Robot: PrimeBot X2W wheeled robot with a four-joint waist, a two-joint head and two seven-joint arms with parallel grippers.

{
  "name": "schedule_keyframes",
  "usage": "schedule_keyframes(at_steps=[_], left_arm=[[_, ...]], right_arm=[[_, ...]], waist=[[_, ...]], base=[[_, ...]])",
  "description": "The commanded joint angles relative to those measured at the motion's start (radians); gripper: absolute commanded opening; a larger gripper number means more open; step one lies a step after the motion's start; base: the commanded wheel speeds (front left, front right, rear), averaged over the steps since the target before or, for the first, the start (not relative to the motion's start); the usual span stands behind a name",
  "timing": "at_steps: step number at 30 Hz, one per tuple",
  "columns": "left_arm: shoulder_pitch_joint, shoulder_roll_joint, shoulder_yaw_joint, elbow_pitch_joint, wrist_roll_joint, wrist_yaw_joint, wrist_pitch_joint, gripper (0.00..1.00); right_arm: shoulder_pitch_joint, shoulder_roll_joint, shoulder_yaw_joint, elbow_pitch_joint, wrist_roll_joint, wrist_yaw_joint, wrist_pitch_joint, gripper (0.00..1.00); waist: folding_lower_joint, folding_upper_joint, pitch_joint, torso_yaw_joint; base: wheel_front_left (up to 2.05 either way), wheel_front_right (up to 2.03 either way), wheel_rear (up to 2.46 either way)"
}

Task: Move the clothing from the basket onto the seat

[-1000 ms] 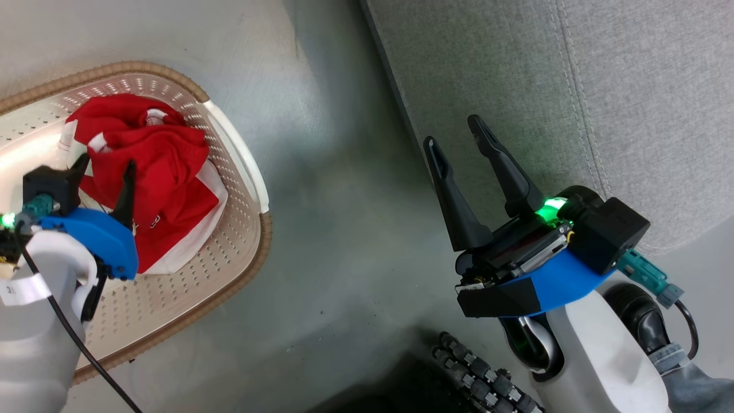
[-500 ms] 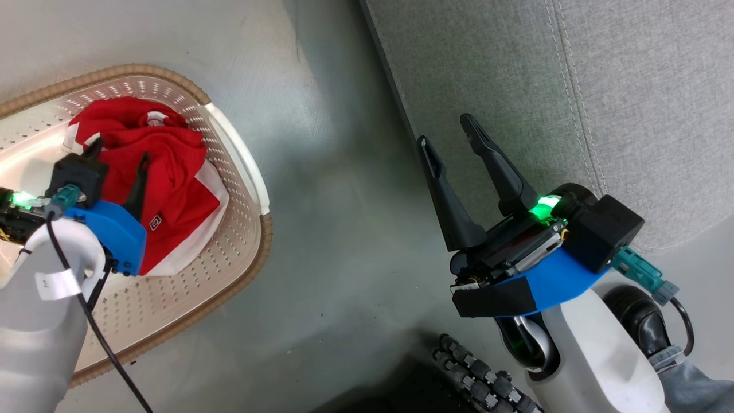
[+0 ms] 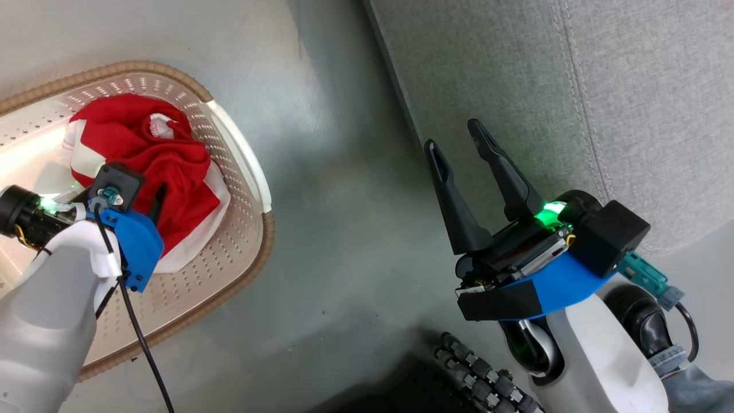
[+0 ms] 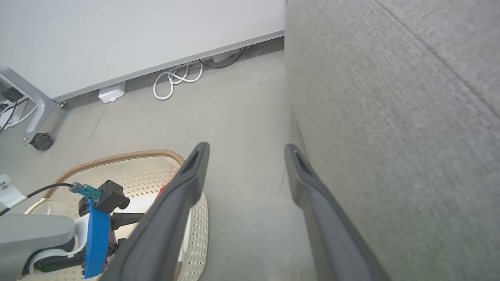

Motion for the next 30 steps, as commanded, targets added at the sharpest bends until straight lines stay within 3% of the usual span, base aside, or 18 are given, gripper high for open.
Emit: schedule_keyframes(at_steps=[1,10,11,12,13,14,30], left_arm=[[-0.021,0.005,-0.011,0.008,-0.009,-0.001,0.011,1.0],[-0.059,-0.007,-0.069,0.059,-0.03,-0.001,0.036,1.0],[-0.062,-0.008,-0.074,0.065,-0.032,-0.001,0.039,0.92],[-0.065,-0.01,-0.078,0.07,-0.034,-0.001,0.04,0.55],[-0.069,-0.012,-0.083,0.075,-0.036,-0.001,0.039,0.36],[-0.073,-0.014,-0.087,0.08,-0.038,-0.001,0.036,0.01],[-0.094,-0.03,-0.13,0.113,-0.094,-0.001,0.012,0.0]], right_arm=[[0.009,0.002,-0.001,-0.006,-0.005,0.0,-0.004,1.0],[0.02,0.002,-0.004,-0.018,-0.007,0.0,-0.004,1.0],[0.021,0.002,-0.005,-0.018,-0.007,0.0,-0.004,1.0],[0.021,0.002,-0.006,-0.018,-0.005,0.0,-0.004,1.0],[0.02,0.002,-0.006,-0.018,-0.003,0.0,-0.004,1.0],[0.02,0.002,-0.006,-0.017,-0.001,0.0,-0.004,1.0],[-0.003,0.002,0.001,-0.011,0.007,0.0,-0.004,1.0]], waist=[[0.0,-0.0001,0.004,0.003],[0.0,-0.0001,0.018,0.013],[0.0,-0.0001,0.019,0.014],[0.0,-0.0001,0.019,0.014],[0.0,-0.0001,0.02,0.015],[0.0,-0.0001,0.02,0.015],[0.0,-0.0001,0.011,0.016]], base=[[0.0,0.0,0.0],[0.0,0.0,0.0],[0.0,0.0,0.0],[0.0,0.0,0.0],[0.0,0.0,0.0],[0.0,0.0,0.0],[0.0,0.0,0.0]])
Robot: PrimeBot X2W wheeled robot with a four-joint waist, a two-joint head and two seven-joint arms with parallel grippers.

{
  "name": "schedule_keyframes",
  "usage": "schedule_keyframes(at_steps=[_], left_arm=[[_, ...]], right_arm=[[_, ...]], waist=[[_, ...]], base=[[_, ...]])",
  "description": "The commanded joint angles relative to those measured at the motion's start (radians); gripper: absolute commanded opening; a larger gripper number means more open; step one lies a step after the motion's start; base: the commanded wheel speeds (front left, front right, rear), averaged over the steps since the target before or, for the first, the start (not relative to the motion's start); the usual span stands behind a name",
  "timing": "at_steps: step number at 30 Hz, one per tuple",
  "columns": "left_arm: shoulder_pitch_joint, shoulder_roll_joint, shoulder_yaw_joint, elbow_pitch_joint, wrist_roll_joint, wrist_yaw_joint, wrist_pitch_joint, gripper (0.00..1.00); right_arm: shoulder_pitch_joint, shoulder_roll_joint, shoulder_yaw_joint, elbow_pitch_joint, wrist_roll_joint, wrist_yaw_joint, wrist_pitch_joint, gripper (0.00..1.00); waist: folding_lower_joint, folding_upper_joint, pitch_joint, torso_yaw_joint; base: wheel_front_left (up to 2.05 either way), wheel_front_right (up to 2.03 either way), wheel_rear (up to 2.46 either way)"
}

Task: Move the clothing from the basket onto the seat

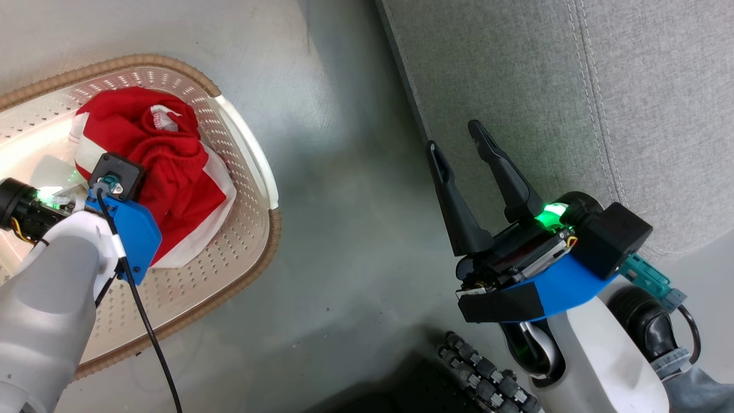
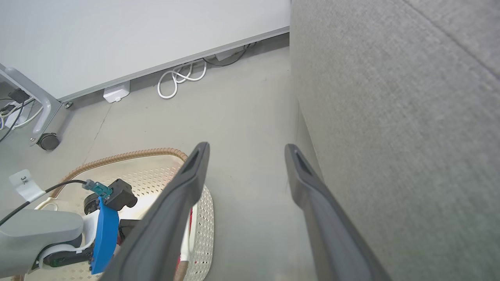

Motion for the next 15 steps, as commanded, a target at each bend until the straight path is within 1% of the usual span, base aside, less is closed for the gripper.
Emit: schedule_keyframes(at_steps=[1,10,13,15], left_arm=[[-0.019,0.001,-0.002,0.003,-0.003,-0.001,-0.006,0.0],[-0.012,-0.012,-0.005,0.023,-0.038,-0.001,-0.027,0.0],[-0.003,-0.018,0.01,0.035,-0.057,0.002,-0.045,0.0],[0.011,-0.033,0.016,0.041,-0.07,0.007,-0.058,0.0]], right_arm=[[-0.009,0.002,0.0,0.001,-0.003,0.0,-0.004,1.0],[-0.024,0.002,0.007,0.005,-0.005,0.0,-0.004,1.0],[-0.04,0.002,0.019,0.007,-0.002,0.0,-0.004,1.0],[-0.047,0.002,0.02,0.014,-0.006,0.0,-0.004,1.0]], waist=[[0.0,0.0,0.0,0.0],[0.0,0.0,-0.01,0.001],[0.0,0.0,-0.023,-0.004],[0.0,0.0,-0.047,0.001]], base=[[0.0,0.0,0.0],[0.0,0.0,0.0],[0.0,0.0,0.0],[0.0,0.0,0.0]])
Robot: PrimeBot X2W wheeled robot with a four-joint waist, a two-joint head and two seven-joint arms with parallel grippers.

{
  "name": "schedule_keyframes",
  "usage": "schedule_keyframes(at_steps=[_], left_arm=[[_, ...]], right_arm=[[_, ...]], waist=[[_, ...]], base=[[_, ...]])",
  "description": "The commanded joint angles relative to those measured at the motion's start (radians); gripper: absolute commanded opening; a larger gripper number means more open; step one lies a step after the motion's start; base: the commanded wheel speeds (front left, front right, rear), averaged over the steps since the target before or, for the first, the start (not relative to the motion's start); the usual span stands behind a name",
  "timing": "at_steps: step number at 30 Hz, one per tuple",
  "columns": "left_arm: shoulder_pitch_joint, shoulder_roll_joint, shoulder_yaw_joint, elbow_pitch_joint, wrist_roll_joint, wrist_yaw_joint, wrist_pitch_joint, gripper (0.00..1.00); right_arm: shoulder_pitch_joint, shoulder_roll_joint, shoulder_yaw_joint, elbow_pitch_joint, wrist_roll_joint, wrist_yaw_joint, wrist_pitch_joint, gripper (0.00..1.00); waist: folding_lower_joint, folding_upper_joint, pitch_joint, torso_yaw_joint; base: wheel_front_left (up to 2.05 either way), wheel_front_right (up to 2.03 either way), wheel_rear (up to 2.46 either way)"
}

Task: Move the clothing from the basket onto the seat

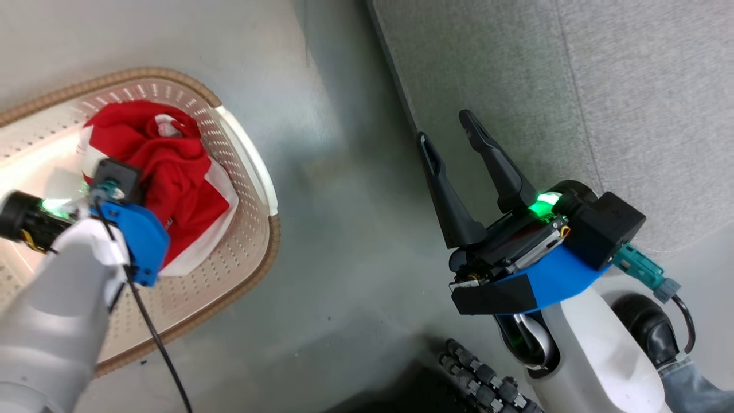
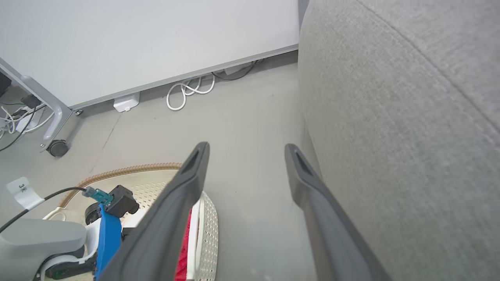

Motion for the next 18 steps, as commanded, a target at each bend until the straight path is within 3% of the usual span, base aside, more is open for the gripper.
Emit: schedule_keyframes(at_steps=[1,8,18], left_arm=[[0.012,-0.013,0.002,0.0,-0.005,0.006,-0.009,0.0],[0.092,-0.101,0.02,0.015,-0.04,0.032,-0.062,0.0],[0.191,-0.192,0.057,-0.026,-0.081,0.024,-0.093,0.0]], right_arm=[[-0.011,0.001,-0.002,0.002,-0.007,0.0,-0.004,1.0],[-0.003,0.001,-0.02,0.034,-0.038,0.0,-0.004,1.0],[0.056,0.0,-0.066,0.103,-0.111,0.0,-0.004,1.0]], waist=[[-0.0001,0.0,-0.027,0.01],[-0.0001,0.0,-0.159,0.073],[-0.0001,0.0,-0.39,0.206]], base=[[0.0,0.0,0.0],[0.0,0.0,0.0],[0.0,0.0,0.0]])
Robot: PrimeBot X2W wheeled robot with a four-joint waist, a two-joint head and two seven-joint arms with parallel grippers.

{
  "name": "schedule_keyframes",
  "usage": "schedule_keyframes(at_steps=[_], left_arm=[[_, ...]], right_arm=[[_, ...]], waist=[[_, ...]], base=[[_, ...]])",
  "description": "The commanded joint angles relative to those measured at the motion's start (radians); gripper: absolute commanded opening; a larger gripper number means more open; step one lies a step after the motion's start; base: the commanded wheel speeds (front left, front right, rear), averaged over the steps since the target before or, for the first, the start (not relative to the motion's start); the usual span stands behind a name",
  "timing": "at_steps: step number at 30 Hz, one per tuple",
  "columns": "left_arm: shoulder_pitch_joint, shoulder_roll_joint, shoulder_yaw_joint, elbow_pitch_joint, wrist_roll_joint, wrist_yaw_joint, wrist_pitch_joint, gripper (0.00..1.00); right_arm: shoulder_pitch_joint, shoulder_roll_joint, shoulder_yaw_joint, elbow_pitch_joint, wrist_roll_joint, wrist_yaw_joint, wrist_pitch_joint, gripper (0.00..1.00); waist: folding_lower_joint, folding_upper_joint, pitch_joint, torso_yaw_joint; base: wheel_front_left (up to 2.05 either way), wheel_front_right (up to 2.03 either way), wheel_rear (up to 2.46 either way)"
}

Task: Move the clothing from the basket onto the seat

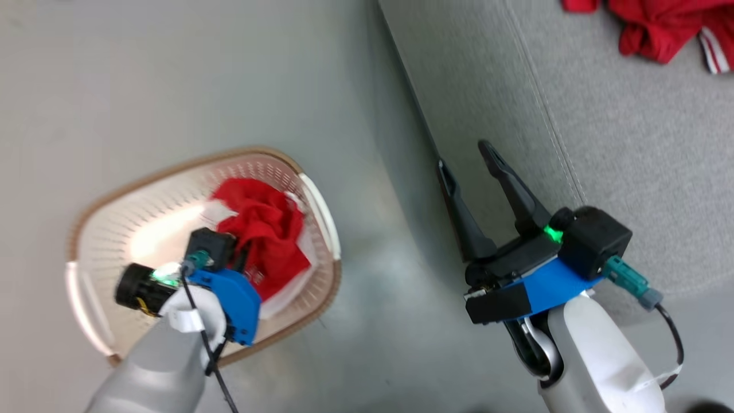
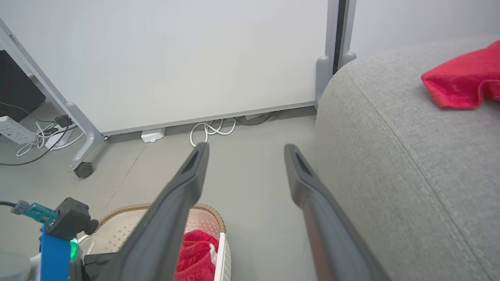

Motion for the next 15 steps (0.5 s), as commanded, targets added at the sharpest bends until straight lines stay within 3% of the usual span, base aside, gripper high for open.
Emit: schedule_keyframes(at_steps=[1,15], left_arm=[[0.011,-0.011,0.007,-0.015,-0.001,-0.003,-0.007,0.0],[0.128,-0.048,0.061,-0.209,0.054,-0.016,-0.007,0.0]], right_arm=[[0.02,-0.001,-0.005,0.009,-0.011,0.0,-0.004,1.0],[0.144,-0.001,-0.029,0.053,-0.019,0.0,0.044,1.0]], waist=[[0.0,0.0,-0.108,0.083],[0.0,0.0,-0.433,0.222]], base=[[0.0,0.0,0.0],[0.0,0.0,0.0]])
